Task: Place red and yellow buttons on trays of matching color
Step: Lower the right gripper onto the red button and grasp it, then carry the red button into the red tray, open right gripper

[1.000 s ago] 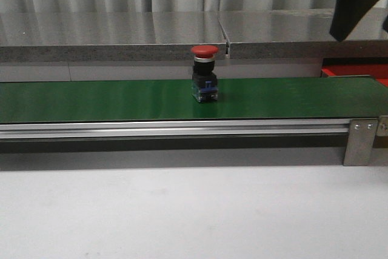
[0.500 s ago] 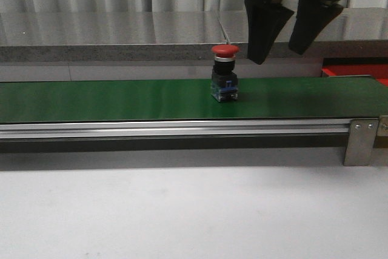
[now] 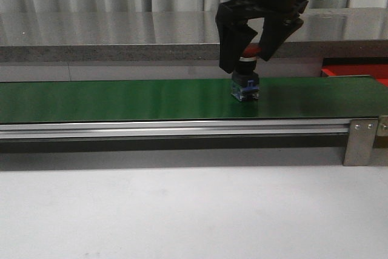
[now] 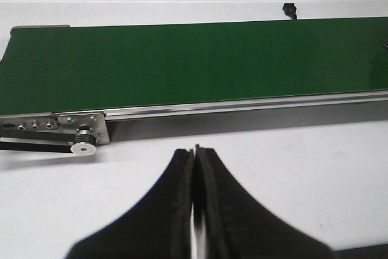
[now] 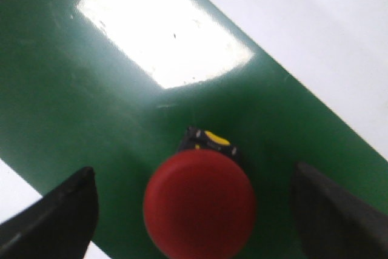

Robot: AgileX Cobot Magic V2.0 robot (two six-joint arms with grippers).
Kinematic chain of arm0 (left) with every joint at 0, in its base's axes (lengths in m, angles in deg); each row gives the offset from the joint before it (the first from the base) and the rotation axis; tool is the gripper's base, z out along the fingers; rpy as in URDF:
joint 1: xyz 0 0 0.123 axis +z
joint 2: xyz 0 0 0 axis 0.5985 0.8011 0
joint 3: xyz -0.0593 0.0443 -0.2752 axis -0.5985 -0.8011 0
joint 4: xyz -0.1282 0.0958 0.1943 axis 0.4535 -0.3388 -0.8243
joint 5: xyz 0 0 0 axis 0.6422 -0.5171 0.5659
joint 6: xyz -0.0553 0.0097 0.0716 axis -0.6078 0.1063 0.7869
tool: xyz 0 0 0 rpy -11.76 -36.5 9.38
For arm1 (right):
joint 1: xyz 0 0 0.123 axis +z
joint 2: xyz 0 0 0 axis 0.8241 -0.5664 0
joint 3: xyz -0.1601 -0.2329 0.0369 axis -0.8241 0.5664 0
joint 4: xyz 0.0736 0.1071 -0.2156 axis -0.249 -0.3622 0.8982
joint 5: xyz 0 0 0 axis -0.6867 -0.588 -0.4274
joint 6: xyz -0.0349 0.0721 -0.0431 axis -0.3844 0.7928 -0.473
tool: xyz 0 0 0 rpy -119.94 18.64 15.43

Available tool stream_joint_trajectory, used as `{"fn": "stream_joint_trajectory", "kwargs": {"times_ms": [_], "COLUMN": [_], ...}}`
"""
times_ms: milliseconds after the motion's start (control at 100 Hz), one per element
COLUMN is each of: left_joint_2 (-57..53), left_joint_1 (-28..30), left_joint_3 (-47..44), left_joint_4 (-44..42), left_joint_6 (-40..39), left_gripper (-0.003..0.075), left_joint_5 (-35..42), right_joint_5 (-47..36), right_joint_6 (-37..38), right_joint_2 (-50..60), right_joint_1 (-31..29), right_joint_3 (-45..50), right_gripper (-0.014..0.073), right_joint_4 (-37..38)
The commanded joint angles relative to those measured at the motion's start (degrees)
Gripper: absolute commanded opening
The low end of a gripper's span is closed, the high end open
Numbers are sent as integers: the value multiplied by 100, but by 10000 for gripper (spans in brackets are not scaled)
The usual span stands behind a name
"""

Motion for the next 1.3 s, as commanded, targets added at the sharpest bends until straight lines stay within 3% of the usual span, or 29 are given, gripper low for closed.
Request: {"fn": "stream_joint_trajectory", "kwargs": {"times_ms": [0,100,200,460,1170,1290], "left_joint_2": [30,30,30,30,30,30], "left_joint_1": [-47,-47,-47,-47,-47,-47], "left_joint_3": [159,159,159,159,159,159], "left_joint_4": [50,50,50,50,50,50], "left_joint_6": [-13,-13,-13,-13,-13,-13], "left_gripper": [-19,-19,-19,-19,-19,-19], "left_joint_5": [409,409,409,409,409,409], "right_joint_5": [-261,-260,-303,-327,-713,-749], "right_joint_6": [-74,99,181,500,789,1210], "right_joint_2": [312,312,312,535,833,740], "right_joint_1": [-21,-36,-36,-282,-2731,-3006], "right_joint_3": [-183,-183,-183,-172,-165,-165], "right_gripper": [519,351,271,268,268,268], "right_joint_4": [-50,36,163,173,173,173]}}
